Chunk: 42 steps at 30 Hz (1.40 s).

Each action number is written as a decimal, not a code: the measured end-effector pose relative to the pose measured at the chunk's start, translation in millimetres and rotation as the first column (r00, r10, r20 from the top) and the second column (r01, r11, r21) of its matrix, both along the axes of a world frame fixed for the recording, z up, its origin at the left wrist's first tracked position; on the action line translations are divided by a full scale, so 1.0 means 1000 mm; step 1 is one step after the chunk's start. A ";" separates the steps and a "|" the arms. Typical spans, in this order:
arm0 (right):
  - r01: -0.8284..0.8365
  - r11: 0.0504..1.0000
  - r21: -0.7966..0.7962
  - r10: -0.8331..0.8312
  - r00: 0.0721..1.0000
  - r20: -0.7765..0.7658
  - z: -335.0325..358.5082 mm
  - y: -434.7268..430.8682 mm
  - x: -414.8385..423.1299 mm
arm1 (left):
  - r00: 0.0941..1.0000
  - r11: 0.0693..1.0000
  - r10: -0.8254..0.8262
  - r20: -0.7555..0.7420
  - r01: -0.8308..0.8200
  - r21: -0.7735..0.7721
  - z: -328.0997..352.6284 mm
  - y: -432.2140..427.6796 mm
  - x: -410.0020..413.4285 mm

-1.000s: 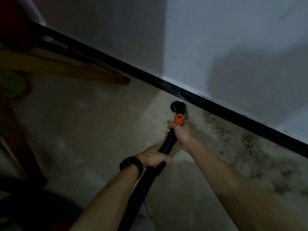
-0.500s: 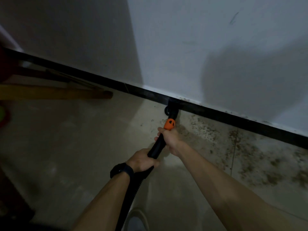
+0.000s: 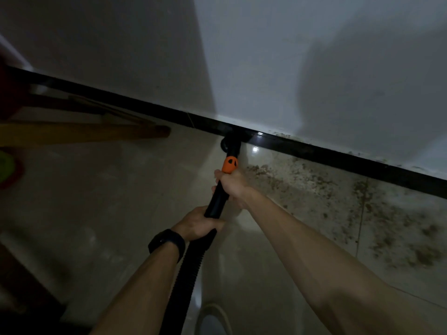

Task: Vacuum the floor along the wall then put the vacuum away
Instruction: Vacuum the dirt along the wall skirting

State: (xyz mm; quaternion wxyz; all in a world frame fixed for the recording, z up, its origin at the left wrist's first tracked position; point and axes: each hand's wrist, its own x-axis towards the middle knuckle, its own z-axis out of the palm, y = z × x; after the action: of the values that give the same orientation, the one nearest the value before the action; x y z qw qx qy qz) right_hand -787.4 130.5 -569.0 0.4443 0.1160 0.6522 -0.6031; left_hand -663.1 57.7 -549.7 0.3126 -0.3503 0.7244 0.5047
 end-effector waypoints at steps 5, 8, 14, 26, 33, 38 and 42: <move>0.022 0.994 0.106 -0.011 0.995 -0.098 0.001 0.032 0.008 | 0.996 0.995 -0.087 0.019 0.086 0.047 -0.005 0.030 -0.005; 0.069 0.985 0.159 -0.047 0.990 -0.134 0.001 0.068 0.011 | 0.985 0.982 -0.171 0.034 0.168 0.080 -0.010 0.060 -0.009; 0.127 0.964 0.235 -0.081 0.977 -0.196 0.001 0.123 0.008 | 0.954 0.951 -0.292 0.068 0.282 0.127 -0.006 0.101 -0.020; -0.073 0.975 0.208 0.102 0.986 -0.132 0.021 0.071 0.023 | 0.991 0.989 -0.118 0.068 0.111 0.098 0.021 0.079 0.011; -0.245 0.956 0.163 0.260 0.962 -0.078 0.022 0.040 0.075 | 0.997 0.996 0.007 0.074 -0.014 0.088 0.025 0.061 0.073; -0.294 0.938 0.186 0.310 0.948 -0.065 0.024 0.024 0.094 | 0.994 0.993 0.068 0.083 -0.075 0.089 0.027 0.049 0.093; -0.190 0.937 0.292 0.243 0.957 -0.156 0.024 0.038 0.087 | 0.997 0.993 0.017 0.075 -0.026 0.118 0.030 0.057 0.079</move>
State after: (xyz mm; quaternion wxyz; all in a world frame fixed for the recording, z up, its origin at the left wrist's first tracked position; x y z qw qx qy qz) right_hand -700.4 168.2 -545.2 0.4236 0.0455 0.7775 -0.4627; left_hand -584.5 115.0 -520.2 0.3541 -0.3572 0.6773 0.5370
